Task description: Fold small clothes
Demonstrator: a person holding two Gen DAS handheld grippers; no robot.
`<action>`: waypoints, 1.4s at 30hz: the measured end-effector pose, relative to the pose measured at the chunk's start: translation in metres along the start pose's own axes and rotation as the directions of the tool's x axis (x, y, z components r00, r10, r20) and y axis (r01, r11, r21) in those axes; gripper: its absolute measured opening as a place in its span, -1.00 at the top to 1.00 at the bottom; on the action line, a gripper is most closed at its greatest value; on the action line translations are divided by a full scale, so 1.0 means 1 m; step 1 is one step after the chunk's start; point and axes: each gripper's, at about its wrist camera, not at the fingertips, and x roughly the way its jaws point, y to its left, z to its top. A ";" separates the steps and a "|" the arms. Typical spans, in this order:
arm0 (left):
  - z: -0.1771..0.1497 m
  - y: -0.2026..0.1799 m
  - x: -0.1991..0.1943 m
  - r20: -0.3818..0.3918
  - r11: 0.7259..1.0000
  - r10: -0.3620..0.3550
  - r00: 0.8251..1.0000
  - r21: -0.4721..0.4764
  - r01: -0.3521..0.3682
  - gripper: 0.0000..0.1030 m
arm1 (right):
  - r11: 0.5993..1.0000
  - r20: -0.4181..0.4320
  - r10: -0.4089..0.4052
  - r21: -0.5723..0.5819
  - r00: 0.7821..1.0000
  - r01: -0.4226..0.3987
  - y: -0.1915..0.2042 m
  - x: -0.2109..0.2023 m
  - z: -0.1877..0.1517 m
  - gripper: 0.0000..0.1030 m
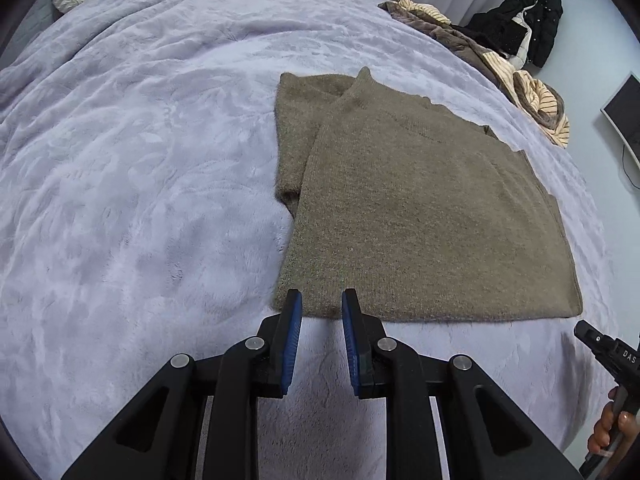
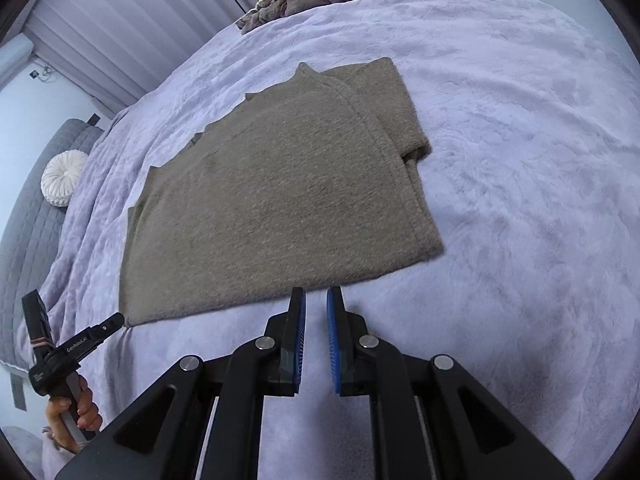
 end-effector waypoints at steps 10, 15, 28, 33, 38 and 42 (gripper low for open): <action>-0.026 0.025 -0.042 0.092 0.999 0.052 0.994 -0.007 -0.052 -1.00 | 0.997 -0.072 0.070 -0.029 0.995 -0.073 0.031 0.014 -0.032 0.52; -0.041 0.036 -0.036 0.064 0.998 0.057 0.996 -0.026 -0.056 -1.00 | 0.992 -0.093 0.109 -0.054 0.990 -0.114 0.048 0.020 -0.046 0.42; -0.050 0.031 -0.044 0.096 0.999 0.026 0.995 -0.033 -0.023 -1.00 | 0.955 -0.101 0.254 -0.129 0.962 -0.265 0.082 0.026 -0.058 0.22; -0.045 0.033 -0.035 0.076 0.999 0.010 0.997 -0.044 -0.007 -1.00 | 0.954 -0.132 0.263 -0.110 0.956 -0.278 0.088 0.038 -0.055 0.21; -0.040 0.040 -0.031 0.071 0.997 0.032 0.997 -0.066 -0.028 -1.00 | 0.936 -0.141 0.322 -0.099 0.936 -0.337 0.100 0.053 -0.050 0.21; -0.033 0.044 -0.027 0.066 0.997 0.042 0.997 -0.072 -0.038 -1.00 | 0.922 -0.161 0.358 -0.093 0.920 -0.375 0.115 0.065 -0.045 0.19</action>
